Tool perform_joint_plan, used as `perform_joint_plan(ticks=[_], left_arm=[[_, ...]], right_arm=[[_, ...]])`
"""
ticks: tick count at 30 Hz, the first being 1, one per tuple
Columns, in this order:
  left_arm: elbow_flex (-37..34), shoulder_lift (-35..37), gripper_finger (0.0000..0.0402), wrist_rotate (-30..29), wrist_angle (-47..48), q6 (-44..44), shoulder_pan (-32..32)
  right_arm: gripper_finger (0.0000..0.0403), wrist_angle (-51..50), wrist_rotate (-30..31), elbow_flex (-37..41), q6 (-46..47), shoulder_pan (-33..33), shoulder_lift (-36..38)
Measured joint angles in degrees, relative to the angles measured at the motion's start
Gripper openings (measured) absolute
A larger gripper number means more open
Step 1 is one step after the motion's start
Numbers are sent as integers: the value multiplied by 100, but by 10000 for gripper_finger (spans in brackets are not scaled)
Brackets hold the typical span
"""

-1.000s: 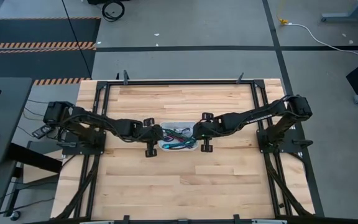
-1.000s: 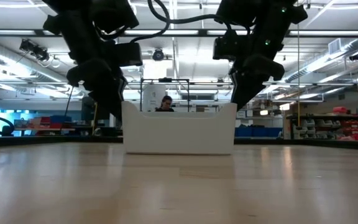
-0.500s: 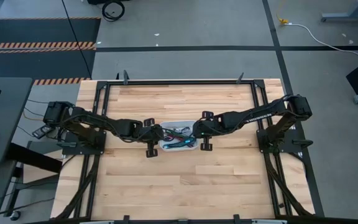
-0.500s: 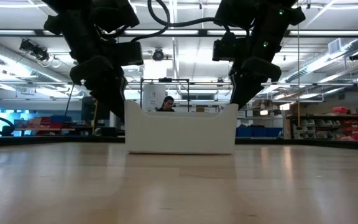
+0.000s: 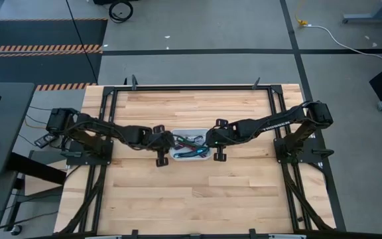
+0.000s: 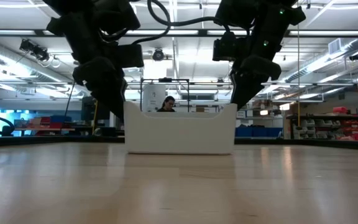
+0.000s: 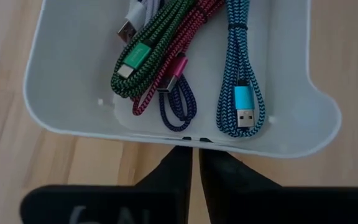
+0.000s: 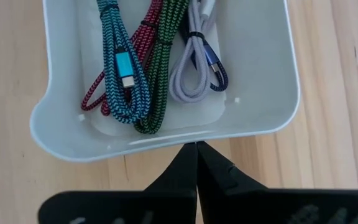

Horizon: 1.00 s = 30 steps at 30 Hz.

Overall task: Pick and place USB-C Cables
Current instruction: Move the white bin to the center of the table

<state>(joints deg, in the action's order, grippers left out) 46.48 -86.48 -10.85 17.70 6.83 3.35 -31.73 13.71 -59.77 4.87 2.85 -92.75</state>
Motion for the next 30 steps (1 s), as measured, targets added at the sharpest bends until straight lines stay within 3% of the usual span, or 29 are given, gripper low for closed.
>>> perform_joint_plan(ticks=[30], left_arm=[[0,2,37,60,-36,145,6]], right_arm=[[1,-10,3,0,96,142,2]])
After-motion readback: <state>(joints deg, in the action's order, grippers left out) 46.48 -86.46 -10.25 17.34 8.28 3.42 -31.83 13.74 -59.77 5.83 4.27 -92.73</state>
